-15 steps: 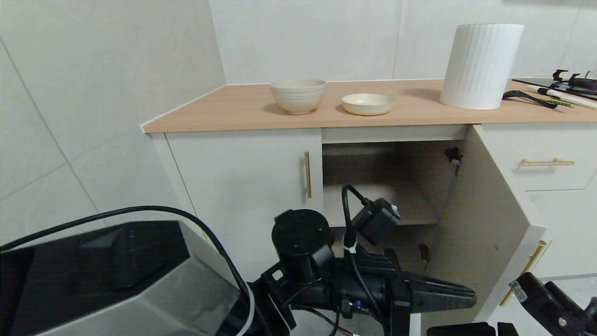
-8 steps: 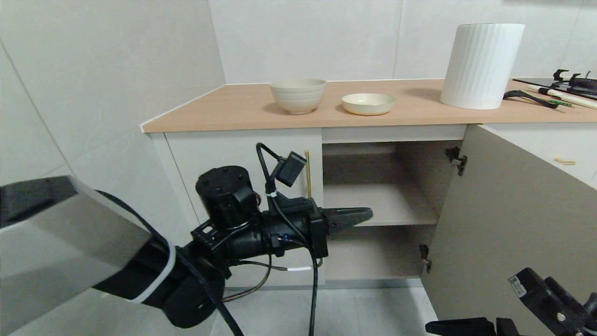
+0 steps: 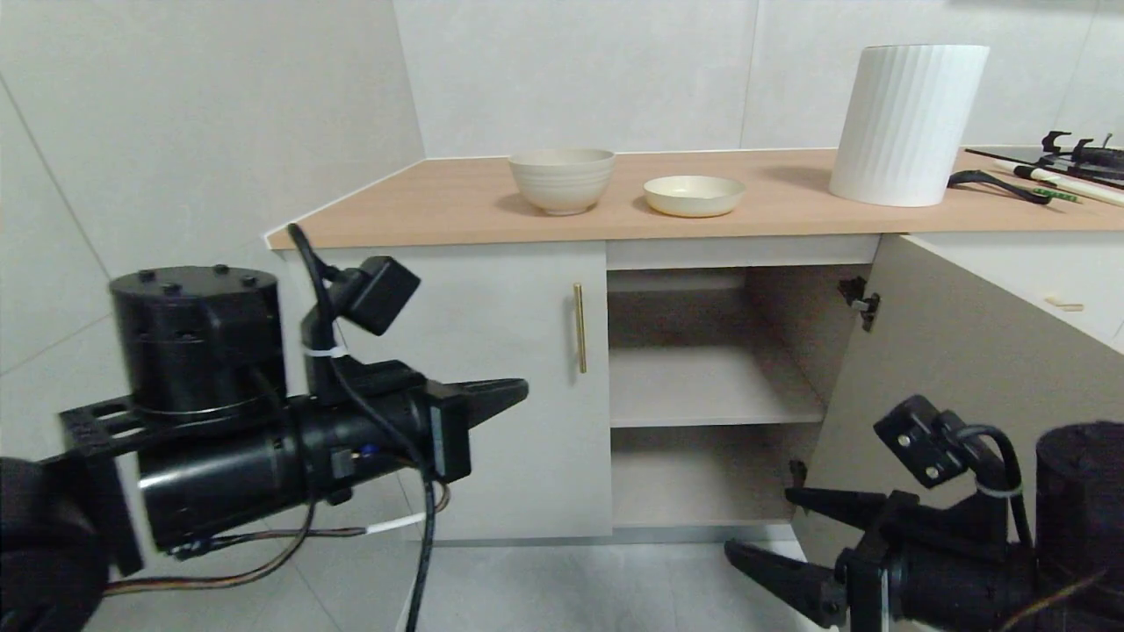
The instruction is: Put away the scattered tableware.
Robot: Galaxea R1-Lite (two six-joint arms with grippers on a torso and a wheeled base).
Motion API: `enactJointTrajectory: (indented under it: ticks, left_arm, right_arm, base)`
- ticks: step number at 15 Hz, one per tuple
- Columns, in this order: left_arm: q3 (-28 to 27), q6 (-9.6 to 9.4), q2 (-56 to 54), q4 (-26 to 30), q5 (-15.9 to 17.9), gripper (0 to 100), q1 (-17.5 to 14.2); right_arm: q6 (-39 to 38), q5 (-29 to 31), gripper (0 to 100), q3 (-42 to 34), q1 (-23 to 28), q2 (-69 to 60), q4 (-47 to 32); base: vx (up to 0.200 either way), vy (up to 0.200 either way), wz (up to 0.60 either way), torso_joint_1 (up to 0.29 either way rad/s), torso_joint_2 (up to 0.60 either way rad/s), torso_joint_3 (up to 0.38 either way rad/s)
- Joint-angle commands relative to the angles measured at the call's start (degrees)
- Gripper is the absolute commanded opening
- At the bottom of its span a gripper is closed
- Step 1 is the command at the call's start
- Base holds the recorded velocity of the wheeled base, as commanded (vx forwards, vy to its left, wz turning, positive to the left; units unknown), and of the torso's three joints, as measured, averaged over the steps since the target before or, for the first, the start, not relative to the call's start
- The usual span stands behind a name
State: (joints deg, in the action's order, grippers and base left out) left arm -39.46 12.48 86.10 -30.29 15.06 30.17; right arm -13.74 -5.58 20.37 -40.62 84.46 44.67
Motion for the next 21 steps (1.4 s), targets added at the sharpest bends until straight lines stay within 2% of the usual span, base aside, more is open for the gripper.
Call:
enactJointTrajectory:
  ticks: [1,2,3,4,5,6,10,12,16,21]
  left_arm:
    - [3.5,-0.18,-15.0,9.6,-3.3,0,-3.6]
    - [4.0,0.0,-17.5,11.7,-3.3,0,-4.6]
    - [4.2,0.09,-18.3,11.9,-3.5,0,-4.9]
    - [4.7,0.09,-19.7,12.3,-3.4,0,-7.3]
    - [4.5,0.0,-19.0,12.4,-3.5,0,-8.6]
    - [4.1,0.0,-18.0,12.3,-3.5,100,-9.5]
    - [2.8,0.09,-17.5,12.3,-3.5,100,-11.1]
    - [2.8,0.0,-16.9,12.2,-3.5,100,-11.5]
    - [3.4,-0.35,-16.8,12.3,-3.5,100,-11.4]
    - [3.1,-0.44,-16.8,12.4,-3.5,100,-11.4]
  right_arm:
    - [2.4,1.2,100,17.9,4.8,-3.4,-20.6]
    - [4.6,1.3,100,23.3,5.1,-4.3,-28.6]
    - [5.3,1.3,100,25.2,5.1,-4.7,-31.4]
    - [5.7,1.9,100,30.1,5.1,-4.9,-38.3]
    - [5.7,4.7,100,31.9,5.1,-4.6,-40.3]
    - [5.7,8.9,100,32.5,5.2,-4.5,-40.3]
    - [5.2,14.0,100,33.3,5.7,-5.2,-40.4]
    - [5.0,14.3,100,32.5,9.4,-6.0,-41.3]
    - [4.5,14.2,100,32.2,9.3,-9.0,-46.5]
    - [1.7,13.9,100,32.5,9.2,-6.6,-46.4]
  base:
    - [0.0,0.0,0.0,0.0,0.0,0.0]
    - [0.0,0.0,0.0,0.0,0.0,0.0]
    - [0.0,0.0,0.0,0.0,0.0,0.0]
    - [0.0,0.0,0.0,0.0,0.0,0.0]
    - [0.0,0.0,0.0,0.0,0.0,0.0]
    - [0.0,0.0,0.0,0.0,0.0,0.0]
    - [0.0,0.0,0.0,0.0,0.0,0.0]
    - [0.0,0.0,0.0,0.0,0.0,0.0]
    - [0.0,0.0,0.0,0.0,0.0,0.0]
    - [0.04,0.0,0.0,0.0,0.0,0.0]
